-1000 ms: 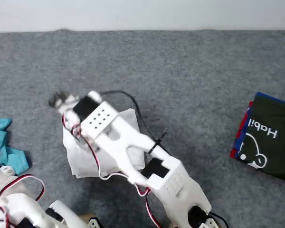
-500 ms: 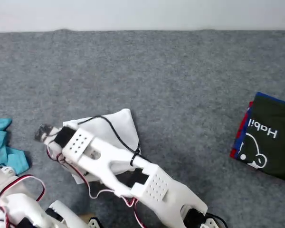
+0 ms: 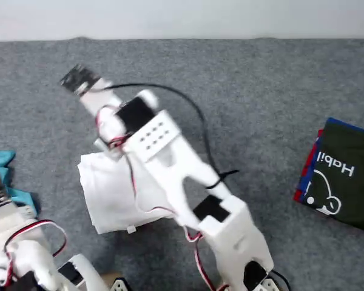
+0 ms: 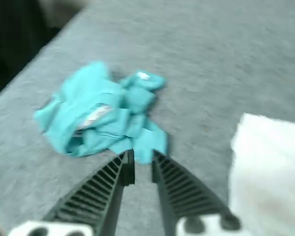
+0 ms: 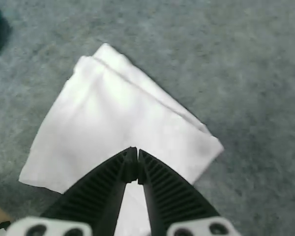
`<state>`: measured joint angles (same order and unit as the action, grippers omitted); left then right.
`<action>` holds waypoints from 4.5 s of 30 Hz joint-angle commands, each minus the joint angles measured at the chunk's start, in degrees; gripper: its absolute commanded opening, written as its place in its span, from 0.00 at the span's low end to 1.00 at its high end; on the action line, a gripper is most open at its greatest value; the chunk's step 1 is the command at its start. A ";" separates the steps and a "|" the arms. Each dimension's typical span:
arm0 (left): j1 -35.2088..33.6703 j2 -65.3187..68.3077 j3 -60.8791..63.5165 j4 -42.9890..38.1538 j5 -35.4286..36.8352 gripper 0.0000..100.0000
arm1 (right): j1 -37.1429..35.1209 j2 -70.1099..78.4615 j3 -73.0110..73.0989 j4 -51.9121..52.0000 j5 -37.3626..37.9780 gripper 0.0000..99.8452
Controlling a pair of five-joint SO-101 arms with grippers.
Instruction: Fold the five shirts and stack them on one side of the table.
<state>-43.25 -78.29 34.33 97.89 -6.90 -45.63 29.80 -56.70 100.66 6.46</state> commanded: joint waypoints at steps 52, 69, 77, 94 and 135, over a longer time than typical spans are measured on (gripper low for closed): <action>24.70 82.46 -22.02 -13.89 -8.88 0.17 | 48.66 -44.00 49.32 2.33 0.97 0.01; 29.01 89.67 -22.02 -19.43 -6.07 0.17 | 48.48 -44.00 49.32 2.33 0.97 0.01; 29.71 89.76 -21.76 -20.75 -3.87 0.11 | 48.40 -44.00 49.32 2.33 0.97 0.01; 32.09 89.58 -21.32 -17.76 -2.11 0.20 | 48.40 -44.00 49.32 2.24 3.78 0.01; 32.09 89.67 -29.49 -21.27 3.87 0.01 | 48.66 -44.09 49.32 2.24 3.78 0.01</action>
<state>-11.16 11.74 6.90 76.35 -3.47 2.29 -11.78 -6.95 100.66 9.71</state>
